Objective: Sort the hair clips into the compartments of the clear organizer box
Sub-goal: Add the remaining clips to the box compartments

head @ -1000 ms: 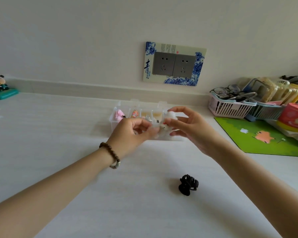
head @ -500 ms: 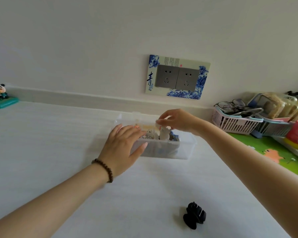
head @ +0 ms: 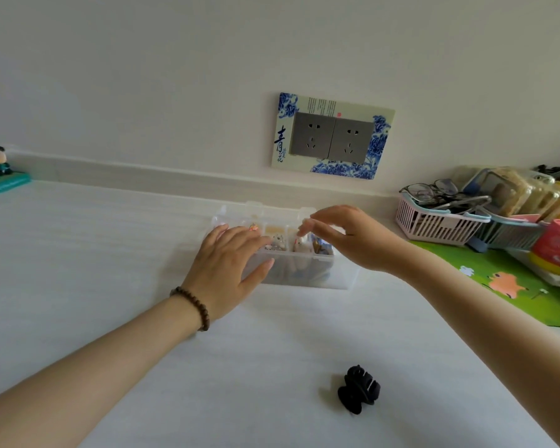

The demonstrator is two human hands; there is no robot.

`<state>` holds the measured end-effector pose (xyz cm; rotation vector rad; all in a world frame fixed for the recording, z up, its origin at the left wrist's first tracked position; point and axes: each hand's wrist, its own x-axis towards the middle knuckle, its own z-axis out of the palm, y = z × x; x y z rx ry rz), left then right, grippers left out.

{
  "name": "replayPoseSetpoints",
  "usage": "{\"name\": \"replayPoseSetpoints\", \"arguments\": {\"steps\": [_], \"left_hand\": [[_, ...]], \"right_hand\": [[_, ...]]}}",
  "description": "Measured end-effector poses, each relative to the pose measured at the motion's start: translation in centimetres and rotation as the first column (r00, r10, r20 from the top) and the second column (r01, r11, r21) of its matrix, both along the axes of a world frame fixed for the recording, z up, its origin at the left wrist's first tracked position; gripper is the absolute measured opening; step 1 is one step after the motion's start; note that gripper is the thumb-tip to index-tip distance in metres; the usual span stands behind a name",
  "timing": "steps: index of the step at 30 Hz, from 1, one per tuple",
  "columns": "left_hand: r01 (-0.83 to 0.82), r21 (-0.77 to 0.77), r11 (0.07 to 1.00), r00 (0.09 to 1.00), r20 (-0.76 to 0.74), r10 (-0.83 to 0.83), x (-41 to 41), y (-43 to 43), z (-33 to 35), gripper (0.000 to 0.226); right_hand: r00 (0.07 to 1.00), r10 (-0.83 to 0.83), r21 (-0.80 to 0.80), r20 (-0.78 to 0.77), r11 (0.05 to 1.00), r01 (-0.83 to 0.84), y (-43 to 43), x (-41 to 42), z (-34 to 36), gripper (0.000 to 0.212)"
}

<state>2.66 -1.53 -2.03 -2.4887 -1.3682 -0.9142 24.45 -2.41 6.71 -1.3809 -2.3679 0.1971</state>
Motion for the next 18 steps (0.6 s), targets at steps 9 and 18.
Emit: {"name": "replayPoseSetpoints", "arguments": {"steps": [9,18], "left_hand": [[0.06,0.057,0.997,0.998,0.033,-0.062,1.7,-1.2,0.0,0.048],[0.066,0.025,0.998,0.997,0.033,-0.067,2.3,-1.7,-0.8,0.051]], "right_hand": [[0.981,0.117,-0.477,-0.156,0.86,-0.179,-10.3,4.6,-3.5,0.027],[0.974,0.059,-0.383,-0.219,0.913,-0.142,-11.6,4.1,-6.0,0.022]]}}
